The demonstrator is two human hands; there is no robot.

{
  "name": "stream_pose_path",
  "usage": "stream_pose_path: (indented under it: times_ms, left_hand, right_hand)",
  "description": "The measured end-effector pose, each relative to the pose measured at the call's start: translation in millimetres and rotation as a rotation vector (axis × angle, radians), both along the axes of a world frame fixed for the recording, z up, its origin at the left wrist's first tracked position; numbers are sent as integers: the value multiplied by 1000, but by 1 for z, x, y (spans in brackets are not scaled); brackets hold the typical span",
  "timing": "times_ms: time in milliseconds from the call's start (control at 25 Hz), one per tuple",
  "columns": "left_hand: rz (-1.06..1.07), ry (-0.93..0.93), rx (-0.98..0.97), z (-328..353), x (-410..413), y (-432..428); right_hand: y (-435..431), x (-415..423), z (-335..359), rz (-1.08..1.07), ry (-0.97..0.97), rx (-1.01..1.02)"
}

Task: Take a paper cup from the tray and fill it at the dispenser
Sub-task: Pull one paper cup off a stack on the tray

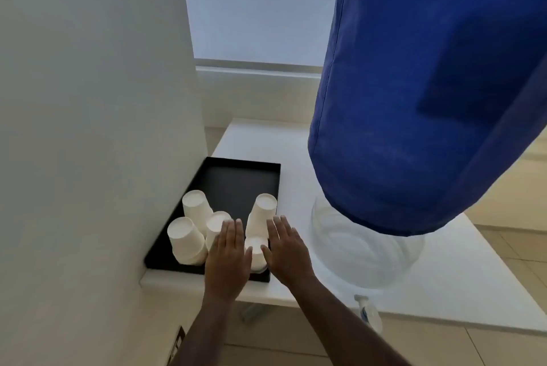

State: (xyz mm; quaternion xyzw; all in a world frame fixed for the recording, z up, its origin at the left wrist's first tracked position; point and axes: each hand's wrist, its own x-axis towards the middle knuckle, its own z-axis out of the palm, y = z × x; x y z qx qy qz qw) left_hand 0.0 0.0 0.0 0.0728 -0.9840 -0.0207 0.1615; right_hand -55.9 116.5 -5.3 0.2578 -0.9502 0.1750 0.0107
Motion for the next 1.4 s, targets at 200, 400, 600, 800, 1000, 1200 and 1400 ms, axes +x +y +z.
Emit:
stream_pose_path:
  times_ms: [200,400,600,800,1000,1200,1400]
  left_hand:
    - [0,-76,234,-40,-2,8]
    - [70,-63,725,-70,-17,8]
    - [119,-138,1014,-78,-29,9]
    - [185,-154,1018,-89,-31,2]
    - [257,-129,1055,-90,-30,2]
    - [273,-101,953,-87,-31,10]
    - [274,-138,898,-87,-31,12]
  right_hand:
    - [-16,-6,-21,-87,-134,0]
    - [-28,-20,-36,-52,-196,6]
    - [-32,-31,-39,-46,-242,-58]
    - [-25,-36,-38,-101,-237,-219]
    - [-21,-38,-37,-138,-277,-324]
    - [-16,-36,-36,-124,-255,-340]
    - [-14,-36,-37,-126,-255,-364]
